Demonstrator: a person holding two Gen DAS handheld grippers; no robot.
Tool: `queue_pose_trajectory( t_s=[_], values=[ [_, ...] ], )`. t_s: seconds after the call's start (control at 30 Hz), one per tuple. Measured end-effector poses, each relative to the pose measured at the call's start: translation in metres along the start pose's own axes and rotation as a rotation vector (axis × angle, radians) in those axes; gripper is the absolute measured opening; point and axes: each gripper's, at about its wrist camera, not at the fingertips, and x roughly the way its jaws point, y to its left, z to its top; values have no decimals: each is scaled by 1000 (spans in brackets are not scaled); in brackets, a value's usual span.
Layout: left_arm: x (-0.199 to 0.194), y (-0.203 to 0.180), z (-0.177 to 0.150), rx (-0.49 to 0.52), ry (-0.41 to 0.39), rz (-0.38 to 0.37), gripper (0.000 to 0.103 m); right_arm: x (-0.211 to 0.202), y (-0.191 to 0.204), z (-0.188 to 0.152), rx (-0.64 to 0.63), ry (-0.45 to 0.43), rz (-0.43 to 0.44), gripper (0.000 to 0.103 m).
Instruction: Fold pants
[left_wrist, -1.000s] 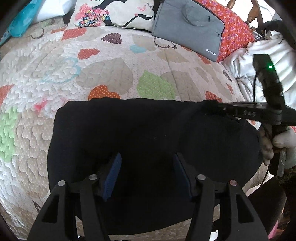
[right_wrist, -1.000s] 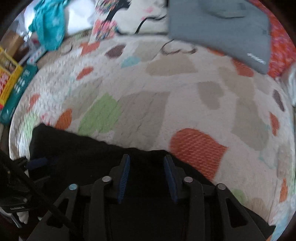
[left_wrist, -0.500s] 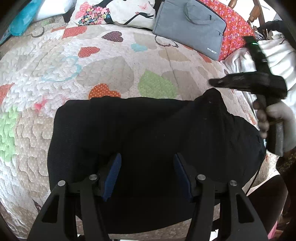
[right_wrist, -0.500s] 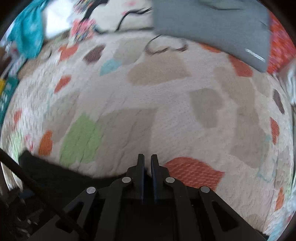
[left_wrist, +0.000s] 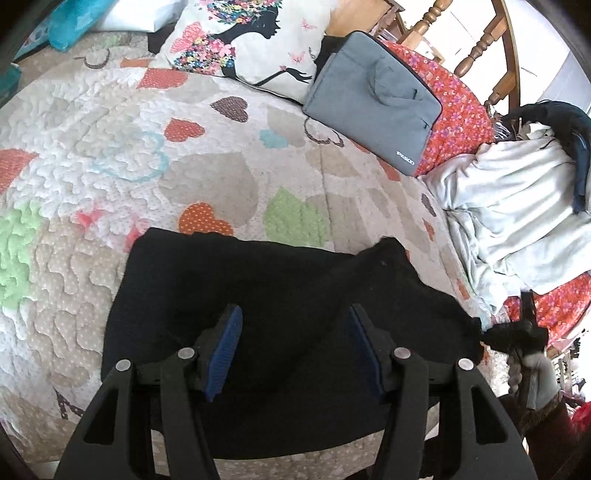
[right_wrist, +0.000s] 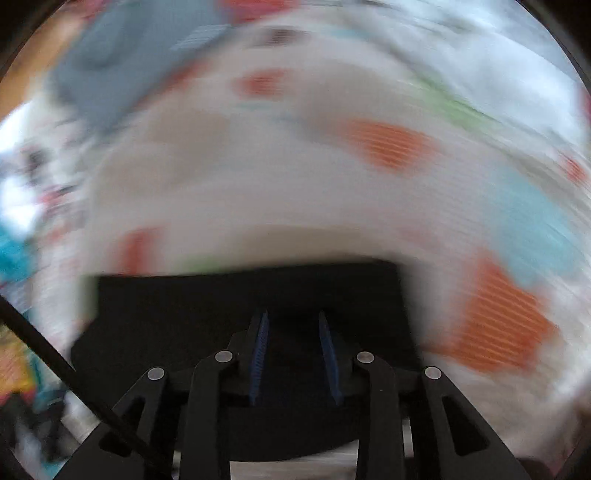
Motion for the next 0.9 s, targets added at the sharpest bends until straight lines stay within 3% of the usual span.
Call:
queue_pose_trajectory(
  t_s=[0.07,0.1,0.13,0.17,0.2,0.3,0.4,0.57,0.73,0.8,0.83,0.9],
  values=[
    [-1,3,0,-12,-8,5,58,-8,-26,-5,112,-9,13,0],
    [-2,6,0,-22,-9,3,58,-15,-27,-8,119,-24,-39,0],
    [-3,9,-1,-32,-9,2,58,-23,-24,-10,105,-50,-113,14],
    [-5,12,0,-45,-12,2,58,-37,-17,-13,74,-114,-203,21],
    [-7,15,0,-57,-19,3,58,-45,-14,-15,59,-159,-202,30],
    [-13,21,2,-76,-45,23,58,-66,-3,-25,26,-246,-111,32],
    [-23,33,3,-110,-86,35,58,-66,36,-38,-57,-233,12,33],
    [-37,62,-4,-198,-113,74,58,-28,149,-64,-364,-82,270,34],
    [-50,91,-16,-301,-131,101,58,32,239,-76,-484,49,460,34],
    [-50,101,-19,-345,-123,84,58,62,255,-73,-468,104,449,38],
    [-49,106,-21,-369,-112,70,57,76,257,-70,-467,97,382,40],
    [-44,113,-24,-411,-82,37,58,89,255,-66,-450,90,368,34]
  ],
)
